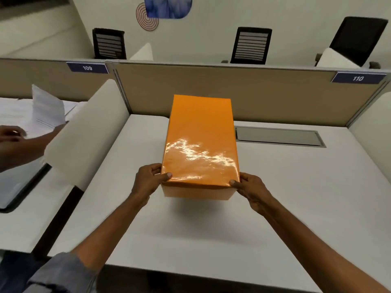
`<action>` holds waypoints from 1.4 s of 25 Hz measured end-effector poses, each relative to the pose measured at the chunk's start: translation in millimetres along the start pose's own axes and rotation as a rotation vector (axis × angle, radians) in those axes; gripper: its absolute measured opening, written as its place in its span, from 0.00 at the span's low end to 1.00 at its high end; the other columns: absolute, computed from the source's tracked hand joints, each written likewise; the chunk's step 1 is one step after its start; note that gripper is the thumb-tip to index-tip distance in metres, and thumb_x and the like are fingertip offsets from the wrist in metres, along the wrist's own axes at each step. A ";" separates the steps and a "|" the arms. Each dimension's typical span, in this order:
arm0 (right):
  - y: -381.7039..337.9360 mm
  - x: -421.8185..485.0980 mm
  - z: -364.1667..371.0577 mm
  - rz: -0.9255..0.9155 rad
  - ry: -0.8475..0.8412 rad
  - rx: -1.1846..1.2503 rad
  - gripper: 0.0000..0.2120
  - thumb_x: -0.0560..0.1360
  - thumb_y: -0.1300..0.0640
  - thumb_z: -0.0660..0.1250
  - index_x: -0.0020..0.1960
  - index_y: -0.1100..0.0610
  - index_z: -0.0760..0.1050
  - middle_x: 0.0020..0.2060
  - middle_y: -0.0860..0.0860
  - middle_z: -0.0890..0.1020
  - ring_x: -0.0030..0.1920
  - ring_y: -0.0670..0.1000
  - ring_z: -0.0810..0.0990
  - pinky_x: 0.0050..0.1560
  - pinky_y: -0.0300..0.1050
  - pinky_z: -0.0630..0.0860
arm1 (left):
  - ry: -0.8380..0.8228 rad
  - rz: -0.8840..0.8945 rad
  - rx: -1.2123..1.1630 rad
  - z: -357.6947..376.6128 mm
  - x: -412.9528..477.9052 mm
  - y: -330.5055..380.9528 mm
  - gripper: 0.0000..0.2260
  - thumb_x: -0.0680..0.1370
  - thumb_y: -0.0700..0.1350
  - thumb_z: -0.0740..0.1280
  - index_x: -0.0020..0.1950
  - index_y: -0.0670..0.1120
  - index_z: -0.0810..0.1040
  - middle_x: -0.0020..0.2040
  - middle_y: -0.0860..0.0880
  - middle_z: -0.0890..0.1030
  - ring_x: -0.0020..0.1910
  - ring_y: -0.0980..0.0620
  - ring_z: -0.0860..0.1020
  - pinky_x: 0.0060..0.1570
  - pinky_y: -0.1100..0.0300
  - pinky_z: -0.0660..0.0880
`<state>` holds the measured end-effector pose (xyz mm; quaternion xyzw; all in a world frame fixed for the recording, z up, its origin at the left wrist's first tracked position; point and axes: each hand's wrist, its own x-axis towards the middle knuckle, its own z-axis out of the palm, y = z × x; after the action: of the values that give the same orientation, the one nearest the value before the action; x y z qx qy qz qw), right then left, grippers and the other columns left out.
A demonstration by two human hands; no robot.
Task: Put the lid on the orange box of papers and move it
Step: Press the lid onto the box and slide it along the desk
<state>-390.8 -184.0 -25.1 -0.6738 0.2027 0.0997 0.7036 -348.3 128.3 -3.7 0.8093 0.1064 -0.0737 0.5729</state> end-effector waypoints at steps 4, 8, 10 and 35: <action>-23.9 42.9 88.4 -0.017 -0.005 0.030 0.22 0.76 0.64 0.72 0.69 0.63 0.75 0.53 0.52 0.84 0.54 0.53 0.82 0.61 0.49 0.77 | 0.028 0.048 0.010 -75.0 65.4 -0.7 0.25 0.74 0.40 0.76 0.71 0.40 0.75 0.67 0.42 0.80 0.65 0.42 0.79 0.63 0.45 0.77; -41.2 90.3 188.0 0.014 0.004 0.077 0.21 0.75 0.67 0.72 0.67 0.65 0.76 0.54 0.56 0.85 0.54 0.55 0.82 0.63 0.51 0.77 | 0.066 0.062 0.052 -155.4 139.1 -1.7 0.23 0.76 0.37 0.73 0.71 0.42 0.76 0.64 0.43 0.81 0.60 0.46 0.80 0.58 0.51 0.78; -48.1 111.2 231.2 0.030 0.010 0.084 0.20 0.75 0.67 0.72 0.67 0.65 0.77 0.54 0.56 0.84 0.54 0.55 0.81 0.60 0.50 0.77 | 0.070 0.065 0.103 -186.4 169.1 -4.5 0.21 0.77 0.35 0.71 0.70 0.42 0.77 0.64 0.43 0.82 0.60 0.43 0.80 0.61 0.47 0.78; -31.9 255.8 398.4 -0.574 0.078 -1.238 0.32 0.85 0.42 0.47 0.83 0.57 0.49 0.82 0.54 0.50 0.83 0.55 0.45 0.82 0.60 0.47 | 0.133 0.462 0.947 -198.5 311.2 -87.3 0.29 0.83 0.57 0.48 0.80 0.42 0.62 0.81 0.44 0.61 0.82 0.45 0.56 0.80 0.44 0.53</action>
<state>-87.8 173.6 -99.5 -0.9822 -0.0531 -0.0174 0.1794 -70.4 370.8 -92.4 0.9847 -0.0834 0.0659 0.1378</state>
